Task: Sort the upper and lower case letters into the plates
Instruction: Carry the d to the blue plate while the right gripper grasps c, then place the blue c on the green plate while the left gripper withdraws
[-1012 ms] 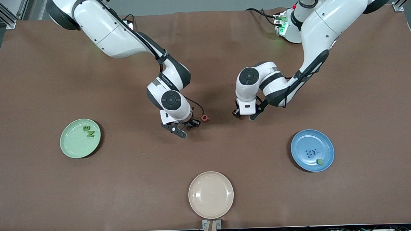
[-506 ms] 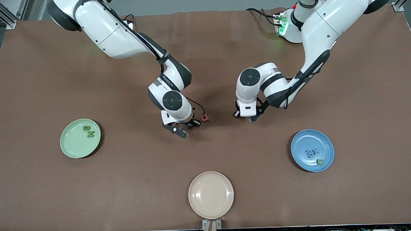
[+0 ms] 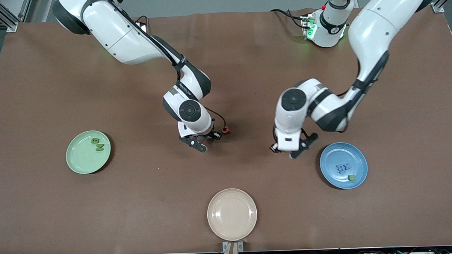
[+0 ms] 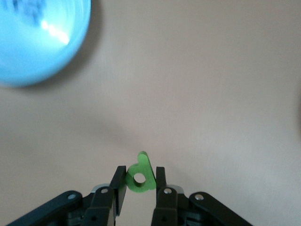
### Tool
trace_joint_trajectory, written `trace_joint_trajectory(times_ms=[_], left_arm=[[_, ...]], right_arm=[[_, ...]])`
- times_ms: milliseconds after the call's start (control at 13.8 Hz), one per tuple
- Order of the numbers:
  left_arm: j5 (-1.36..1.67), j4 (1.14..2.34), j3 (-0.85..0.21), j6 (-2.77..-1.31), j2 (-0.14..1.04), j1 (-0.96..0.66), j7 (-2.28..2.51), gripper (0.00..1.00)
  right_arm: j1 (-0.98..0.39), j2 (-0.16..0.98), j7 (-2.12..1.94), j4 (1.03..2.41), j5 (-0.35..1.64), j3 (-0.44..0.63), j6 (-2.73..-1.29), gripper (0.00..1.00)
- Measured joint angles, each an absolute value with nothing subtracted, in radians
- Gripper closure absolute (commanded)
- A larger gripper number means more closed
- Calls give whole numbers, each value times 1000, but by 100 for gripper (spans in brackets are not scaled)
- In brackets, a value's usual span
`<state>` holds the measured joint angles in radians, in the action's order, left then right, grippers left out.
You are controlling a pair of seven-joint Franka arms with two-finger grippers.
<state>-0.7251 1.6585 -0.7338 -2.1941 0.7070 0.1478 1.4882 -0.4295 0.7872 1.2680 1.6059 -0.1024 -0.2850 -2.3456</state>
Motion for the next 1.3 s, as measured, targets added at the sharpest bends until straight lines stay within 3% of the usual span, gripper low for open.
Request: trace_joint_trajectory(times_ms=[361, 506, 578, 651, 723, 1084, 1301], left_arm=[[-667, 1620, -722, -2184, 714, 369, 1012, 99], [-666, 1621, -705, -2184, 728, 414, 892, 88], [-666, 1621, -686, -2185, 736, 418, 855, 61], [-666, 1621, -670, -2186, 745, 417, 833, 12], [-666, 1621, -660, -2188, 753, 415, 819, 0], [-666, 1573, -655, -2198, 757, 408, 764, 0], [-665, 1532, -671, -2196, 718, 407, 684, 0]], right_arm=[[-430, 787, 1268, 1604, -103, -284, -2345, 80], [-430, 787, 1267, 1602, -103, -284, -2335, 80], [-430, 784, 1265, 1596, -104, -283, -2300, 80], [-429, 774, 1256, 1587, -106, -283, -2245, 80], [-427, 754, 1233, 1580, -108, -281, -2186, 80], [-297, 532, 923, 1635, -109, -275, -1955, 80], [-136, 403, 638, 1757, -108, -272, -1929, 79]])
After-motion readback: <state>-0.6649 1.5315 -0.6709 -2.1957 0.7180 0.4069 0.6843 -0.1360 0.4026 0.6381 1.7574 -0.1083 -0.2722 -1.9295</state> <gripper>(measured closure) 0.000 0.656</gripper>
